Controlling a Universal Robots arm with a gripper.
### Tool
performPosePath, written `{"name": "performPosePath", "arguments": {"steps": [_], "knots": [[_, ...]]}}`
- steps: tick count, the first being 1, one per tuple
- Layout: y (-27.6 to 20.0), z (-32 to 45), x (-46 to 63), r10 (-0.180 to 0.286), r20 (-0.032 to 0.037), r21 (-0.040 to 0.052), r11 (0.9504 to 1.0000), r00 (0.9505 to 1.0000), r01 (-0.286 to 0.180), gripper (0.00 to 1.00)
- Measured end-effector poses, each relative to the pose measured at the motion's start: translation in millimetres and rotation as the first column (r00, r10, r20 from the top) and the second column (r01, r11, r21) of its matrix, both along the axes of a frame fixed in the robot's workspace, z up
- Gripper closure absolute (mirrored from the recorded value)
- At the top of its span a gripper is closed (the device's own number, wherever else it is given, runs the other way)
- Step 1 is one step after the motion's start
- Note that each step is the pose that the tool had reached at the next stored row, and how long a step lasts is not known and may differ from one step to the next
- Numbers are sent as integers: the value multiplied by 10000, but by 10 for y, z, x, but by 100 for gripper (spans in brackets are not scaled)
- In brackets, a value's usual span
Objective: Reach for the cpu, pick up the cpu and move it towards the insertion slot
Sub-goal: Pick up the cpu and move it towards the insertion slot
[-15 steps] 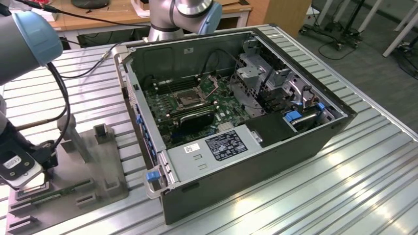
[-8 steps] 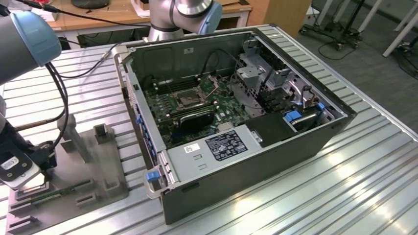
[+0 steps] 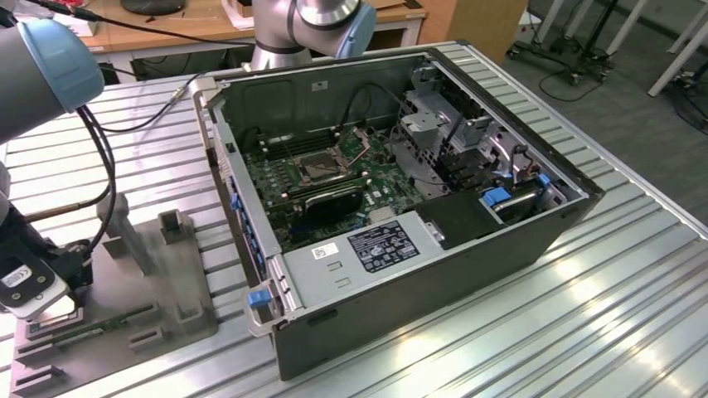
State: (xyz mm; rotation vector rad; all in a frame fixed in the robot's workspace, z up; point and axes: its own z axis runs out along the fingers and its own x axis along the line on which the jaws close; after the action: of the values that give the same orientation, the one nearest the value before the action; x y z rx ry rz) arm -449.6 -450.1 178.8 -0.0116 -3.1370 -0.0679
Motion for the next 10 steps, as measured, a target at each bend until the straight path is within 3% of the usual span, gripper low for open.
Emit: {"name": "performPosePath", "arguments": {"steps": [10], "knots": [[0, 0, 0, -4, 1, 0, 10000, 10000, 4, 45]]}}
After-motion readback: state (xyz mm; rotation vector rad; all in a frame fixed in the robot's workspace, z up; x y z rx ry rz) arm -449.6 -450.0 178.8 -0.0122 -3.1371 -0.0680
